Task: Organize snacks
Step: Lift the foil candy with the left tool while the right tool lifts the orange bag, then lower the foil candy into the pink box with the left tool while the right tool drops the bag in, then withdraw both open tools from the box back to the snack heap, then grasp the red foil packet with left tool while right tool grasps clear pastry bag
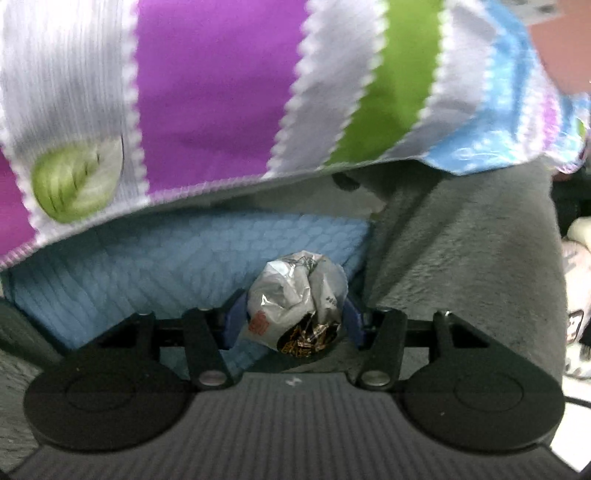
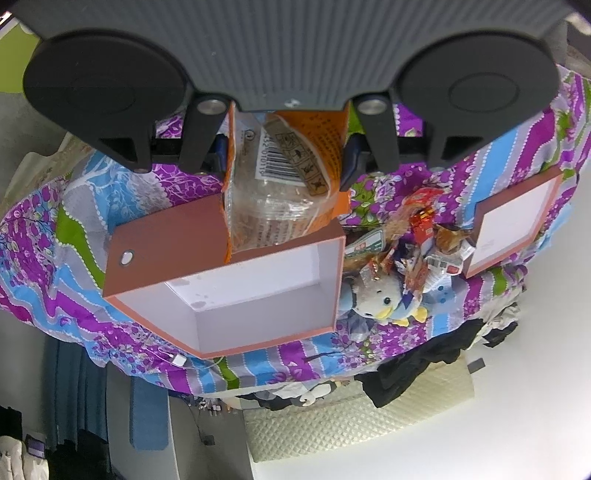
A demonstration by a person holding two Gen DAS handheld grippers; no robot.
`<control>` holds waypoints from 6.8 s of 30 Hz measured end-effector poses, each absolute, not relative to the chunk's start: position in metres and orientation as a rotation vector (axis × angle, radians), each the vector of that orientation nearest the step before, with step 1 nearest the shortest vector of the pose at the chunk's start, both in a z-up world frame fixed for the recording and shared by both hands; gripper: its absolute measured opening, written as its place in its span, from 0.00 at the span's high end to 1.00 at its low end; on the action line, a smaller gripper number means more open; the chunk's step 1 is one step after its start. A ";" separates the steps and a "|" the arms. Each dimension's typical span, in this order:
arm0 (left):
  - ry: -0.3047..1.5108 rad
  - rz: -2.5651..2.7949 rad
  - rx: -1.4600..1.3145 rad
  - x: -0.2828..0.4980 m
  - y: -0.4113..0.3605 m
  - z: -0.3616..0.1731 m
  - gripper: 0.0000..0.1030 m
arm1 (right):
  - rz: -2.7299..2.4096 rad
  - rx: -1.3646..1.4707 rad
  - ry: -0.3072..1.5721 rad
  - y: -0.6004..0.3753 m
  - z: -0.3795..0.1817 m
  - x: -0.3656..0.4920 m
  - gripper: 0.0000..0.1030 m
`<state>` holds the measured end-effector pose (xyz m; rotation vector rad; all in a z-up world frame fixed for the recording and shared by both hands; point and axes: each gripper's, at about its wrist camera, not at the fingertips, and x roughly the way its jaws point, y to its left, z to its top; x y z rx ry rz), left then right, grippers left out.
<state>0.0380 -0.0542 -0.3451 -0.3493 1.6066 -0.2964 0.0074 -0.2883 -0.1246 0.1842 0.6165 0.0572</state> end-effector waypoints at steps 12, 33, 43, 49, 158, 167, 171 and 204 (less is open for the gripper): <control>1.373 -0.401 -0.169 0.029 -0.066 -0.273 0.43 | 0.066 0.163 0.592 -0.276 -0.112 0.005 0.44; 0.896 -0.362 -0.180 0.125 -0.062 -0.077 0.43 | 0.074 0.158 0.521 -0.292 -0.074 0.074 0.44; 0.859 -0.429 -0.128 0.231 -0.112 -0.051 0.43 | 0.056 0.154 0.575 -0.318 -0.091 0.153 0.43; 0.892 -0.453 -0.112 0.292 -0.140 -0.073 0.43 | 0.042 0.166 0.640 -0.333 -0.119 0.197 0.43; 0.876 -0.263 -0.512 0.275 0.126 -0.262 0.13 | 0.348 0.118 0.733 -0.112 -0.251 0.220 0.33; 0.892 -0.266 -0.439 0.307 0.108 -0.268 0.13 | 0.433 0.164 0.767 -0.108 -0.259 0.224 0.86; 0.885 -0.211 -0.358 0.309 0.094 -0.266 0.22 | 0.448 0.176 0.760 -0.108 -0.257 0.219 0.92; 0.974 -0.168 -0.292 0.128 0.078 -0.242 0.43 | 0.395 0.107 0.952 -0.179 -0.226 0.103 0.91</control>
